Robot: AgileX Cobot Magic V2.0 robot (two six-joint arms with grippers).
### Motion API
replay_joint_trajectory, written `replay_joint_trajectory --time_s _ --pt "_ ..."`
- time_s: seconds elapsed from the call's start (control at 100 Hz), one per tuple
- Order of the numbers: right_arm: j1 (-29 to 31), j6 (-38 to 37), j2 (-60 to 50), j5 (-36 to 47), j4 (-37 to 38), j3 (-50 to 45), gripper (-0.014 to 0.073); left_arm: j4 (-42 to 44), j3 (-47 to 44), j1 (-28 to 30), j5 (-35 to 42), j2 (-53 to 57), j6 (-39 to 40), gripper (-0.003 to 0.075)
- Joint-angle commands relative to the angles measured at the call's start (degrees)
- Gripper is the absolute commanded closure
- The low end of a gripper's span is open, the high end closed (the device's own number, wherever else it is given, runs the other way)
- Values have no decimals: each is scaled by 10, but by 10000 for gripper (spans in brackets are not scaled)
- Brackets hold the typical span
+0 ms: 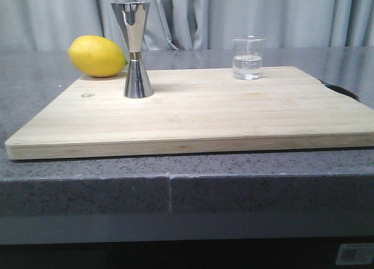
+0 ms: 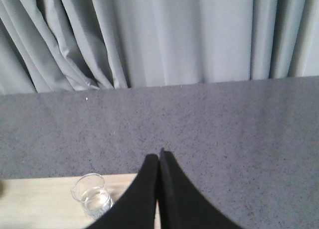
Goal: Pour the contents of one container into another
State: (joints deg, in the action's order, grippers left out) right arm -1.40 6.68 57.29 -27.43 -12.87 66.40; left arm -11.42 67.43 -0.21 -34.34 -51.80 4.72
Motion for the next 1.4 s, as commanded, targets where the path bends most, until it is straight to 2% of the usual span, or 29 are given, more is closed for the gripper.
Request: replay_joint_trajectory --time_s 0.0,0.13,0.23,0.51,0.6,0.67,0.74,0.81,0.88,0.93,0.95,1.0,1.01,1.02,1.05,1.08,1.2,1.39 --pt "3 1 37 -31 6 66 640 -37 64 -5 -56 -23 -59 730" --pt "3 2 76 -124 6 112 640 -70 128 -5 -161 -51 -122 730" --pt "3 15 90 -152 7 125 640 -71 160 -5 -217 -61 -163 730" --pt "3 43 94 -150 7 125 640 -71 163 -5 -194 -65 -177 729" --pt "3 57 95 -149 7 125 639 -72 163 -5 -198 -73 -235 720" --pt "3 63 95 -149 7 125 634 -74 163 -5 -199 -81 -272 685" --pt "3 64 95 -149 7 125 617 -75 163 -5 -198 -92 -279 611" --pt "3 64 95 -141 7 125 559 -80 163 -5 -198 -106 -279 493" --pt "3 64 95 -133 7 125 450 -83 163 -5 -195 -122 -279 339" --pt "3 64 95 -130 7 125 335 -86 163 -5 -193 -135 -279 226" --pt "3 64 95 -129 7 125 255 -91 163 -5 -191 -141 -279 167" --pt "3 64 95 -127 7 125 125 -100 163 -5 -190 -155 -279 93" --pt "3 64 95 -126 7 125 61 -104 163 -5 -190 -162 -279 73" --pt "3 64 95 -124 7 125 61 -106 163 -5 -190 -162 -279 65" --pt "3 64 95 -122 7 125 -35 -114 163 -5 -189 -173 -279 38" --pt "3 64 95 -121 7 125 -80 -125 163 -5 -186 -181 -280 24" --pt "3 64 95 -117 15 125 -63 -157 163 -5 -184 -215 -315 27" --pt "3 64 96 -120 52 125 -64 -220 163 -5 -172 -261 -315 27"
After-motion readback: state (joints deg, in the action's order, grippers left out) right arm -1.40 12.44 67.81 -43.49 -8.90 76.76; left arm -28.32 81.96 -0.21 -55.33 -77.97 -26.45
